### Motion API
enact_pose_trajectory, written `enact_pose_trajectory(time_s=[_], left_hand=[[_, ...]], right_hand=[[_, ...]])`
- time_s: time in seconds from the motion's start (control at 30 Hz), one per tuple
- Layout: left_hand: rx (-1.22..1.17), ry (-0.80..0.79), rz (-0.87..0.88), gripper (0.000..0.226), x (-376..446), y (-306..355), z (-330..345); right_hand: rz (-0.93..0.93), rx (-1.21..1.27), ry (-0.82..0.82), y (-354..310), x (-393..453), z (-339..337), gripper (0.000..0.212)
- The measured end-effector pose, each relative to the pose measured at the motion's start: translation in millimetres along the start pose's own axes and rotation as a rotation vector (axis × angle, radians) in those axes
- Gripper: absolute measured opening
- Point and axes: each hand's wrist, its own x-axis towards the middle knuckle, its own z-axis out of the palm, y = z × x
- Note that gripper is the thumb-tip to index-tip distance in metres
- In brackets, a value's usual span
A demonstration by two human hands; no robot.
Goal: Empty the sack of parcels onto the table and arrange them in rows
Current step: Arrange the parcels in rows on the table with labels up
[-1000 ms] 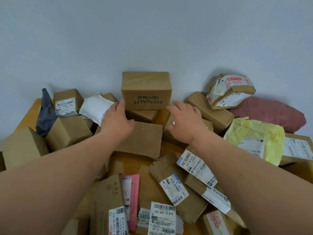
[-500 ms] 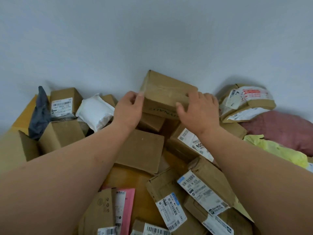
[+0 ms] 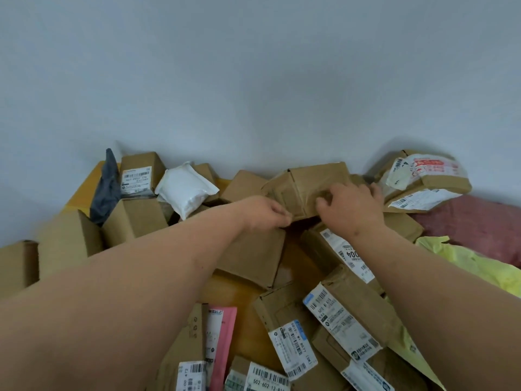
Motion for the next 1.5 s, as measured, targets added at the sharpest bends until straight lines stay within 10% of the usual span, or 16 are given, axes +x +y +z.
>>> enact_pose_trajectory(time_s=[0.27, 0.43, 0.9, 1.17, 1.5], left_hand=[[0.056, 0.143, 0.044, 0.029, -26, -23, 15], [0.163, 0.345, -0.045, 0.032, -45, -63, -6], [0.395, 0.644, -0.389, 0.034, -140, -176, -66], [0.723, 0.450, -0.223, 0.060, -146, -229, -81], [0.751, 0.220, -0.161, 0.065, -96, -247, -98]], right_hand=[[-0.257, -0.036, -0.039, -35, -11, -1, 0.073], [-0.045, -0.115, 0.056, -30, -23, -6, 0.059], [-0.446, -0.314, -0.003, -149, -59, -24, 0.026], [-0.610, -0.185, -0.384, -245, -82, 48, 0.064], [-0.492, -0.200, -0.398, -270, -64, 98, 0.060]])
